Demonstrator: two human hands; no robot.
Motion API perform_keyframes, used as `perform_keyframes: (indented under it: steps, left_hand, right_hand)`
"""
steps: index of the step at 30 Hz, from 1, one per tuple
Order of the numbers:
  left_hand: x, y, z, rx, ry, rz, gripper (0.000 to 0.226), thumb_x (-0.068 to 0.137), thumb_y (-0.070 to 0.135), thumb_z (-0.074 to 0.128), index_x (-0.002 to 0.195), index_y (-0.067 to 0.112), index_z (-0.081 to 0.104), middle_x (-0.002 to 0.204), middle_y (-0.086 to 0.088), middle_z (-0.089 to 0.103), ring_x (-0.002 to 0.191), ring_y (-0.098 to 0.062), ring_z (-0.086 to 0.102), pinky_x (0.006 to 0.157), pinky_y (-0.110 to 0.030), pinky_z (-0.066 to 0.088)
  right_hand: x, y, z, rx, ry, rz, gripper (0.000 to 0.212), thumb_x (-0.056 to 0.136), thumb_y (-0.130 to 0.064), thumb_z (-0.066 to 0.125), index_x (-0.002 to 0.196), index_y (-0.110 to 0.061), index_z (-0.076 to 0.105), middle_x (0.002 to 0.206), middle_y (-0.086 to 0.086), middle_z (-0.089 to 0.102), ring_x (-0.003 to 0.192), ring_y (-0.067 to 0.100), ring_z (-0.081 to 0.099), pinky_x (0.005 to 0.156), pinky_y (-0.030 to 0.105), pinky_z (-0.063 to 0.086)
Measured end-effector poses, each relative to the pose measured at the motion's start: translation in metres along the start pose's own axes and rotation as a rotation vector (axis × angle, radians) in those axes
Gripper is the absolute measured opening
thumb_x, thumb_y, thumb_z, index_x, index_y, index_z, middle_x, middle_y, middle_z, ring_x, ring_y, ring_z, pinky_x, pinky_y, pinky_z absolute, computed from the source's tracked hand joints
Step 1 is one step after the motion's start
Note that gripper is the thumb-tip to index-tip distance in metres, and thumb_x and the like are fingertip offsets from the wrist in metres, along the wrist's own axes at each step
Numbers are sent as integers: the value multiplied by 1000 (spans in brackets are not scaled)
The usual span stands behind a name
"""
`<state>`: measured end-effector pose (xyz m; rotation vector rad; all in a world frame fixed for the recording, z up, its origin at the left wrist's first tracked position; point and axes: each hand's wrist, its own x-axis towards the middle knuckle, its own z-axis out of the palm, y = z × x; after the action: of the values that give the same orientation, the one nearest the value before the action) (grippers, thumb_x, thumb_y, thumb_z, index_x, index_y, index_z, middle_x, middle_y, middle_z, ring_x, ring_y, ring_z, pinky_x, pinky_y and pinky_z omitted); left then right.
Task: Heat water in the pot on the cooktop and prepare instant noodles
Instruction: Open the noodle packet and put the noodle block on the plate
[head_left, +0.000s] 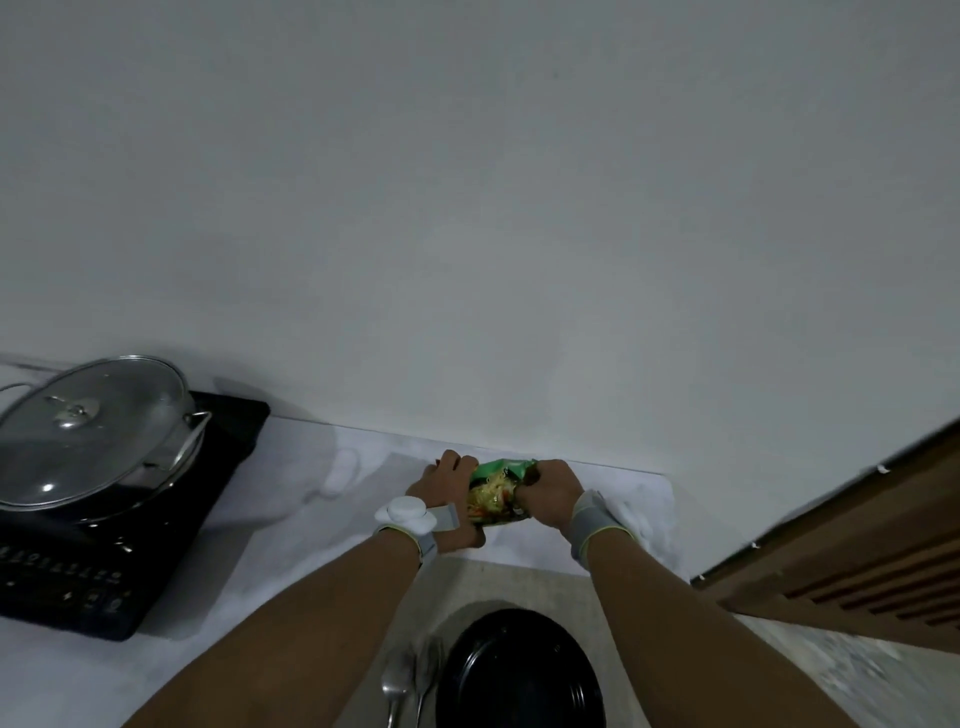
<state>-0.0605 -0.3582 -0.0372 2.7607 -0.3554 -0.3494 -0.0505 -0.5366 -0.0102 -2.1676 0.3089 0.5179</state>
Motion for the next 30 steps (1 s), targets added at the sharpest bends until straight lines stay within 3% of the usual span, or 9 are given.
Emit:
perform_keyframes:
  steps: [3,8,12,15,17,19,20,24,30]
  left_hand:
    - [-12,-5,-24,-22,53,8,89,46,45,73,125,21,40,113,-2,42,92,-25,51,71,-42,56]
    - [-33,-7,-50,-51,134,44,74,55,32,75,121,16,45,114,-7,44,93,-29,55,72,-42,56]
    - [-48,-6,-67,-80,160,54,72,58,32,76,119,14,45,114,-9,44,90,-29,57,71,-40,55]
    - [-60,-6,-80,-105,188,73,72,57,32,77,119,13,45,113,-9,44,88,-30,58,68,-37,52]
    - [-70,-7,-90,-136,207,91,70,56,30,77,116,12,46,110,-10,44,85,-32,58,64,-35,50]
    - [-76,-4,-96,-171,226,92,68,56,28,77,114,12,47,108,-10,45,81,-33,59,62,-32,46]
    - [-81,-4,-100,-182,247,98,68,56,28,78,115,12,48,107,-10,45,79,-33,59,61,-31,45]
    - [-96,-2,-113,-186,277,104,69,58,27,79,118,11,48,110,-11,46,81,-33,60,64,-36,52]
    - [-114,3,-131,-211,302,108,58,66,23,74,115,9,48,110,-13,46,83,-35,60,67,-37,50]
  right_hand:
    - [-18,-26,-6,32,37,-30,12,76,-4,61,65,-3,64,60,6,56,59,20,53,57,28,43]
    - [-48,-59,-6,32,118,-79,12,79,-5,60,74,3,68,66,10,57,59,19,53,52,22,40]
    - [-66,-71,-4,55,193,-115,21,80,-9,62,93,0,75,90,15,69,86,30,66,77,36,57]
    - [-86,-80,-4,92,280,-149,27,85,-20,64,105,-4,73,108,18,71,102,35,67,92,45,55]
    - [-102,-85,-5,122,336,-163,25,86,-25,64,101,-6,72,103,16,72,96,33,68,84,43,58]
    - [-113,-89,-8,160,376,-173,14,87,-27,65,88,-14,70,93,11,73,83,26,69,65,29,59]
    - [-121,-92,-8,167,407,-189,11,87,-28,65,85,-18,68,92,11,73,80,24,69,63,27,57]
    - [-137,-95,-15,173,486,-229,17,91,-23,62,97,-11,72,94,12,74,93,32,69,87,43,56]
    - [-158,-97,-25,296,583,-248,22,93,-25,59,103,-9,71,100,13,73,96,32,68,90,46,55]
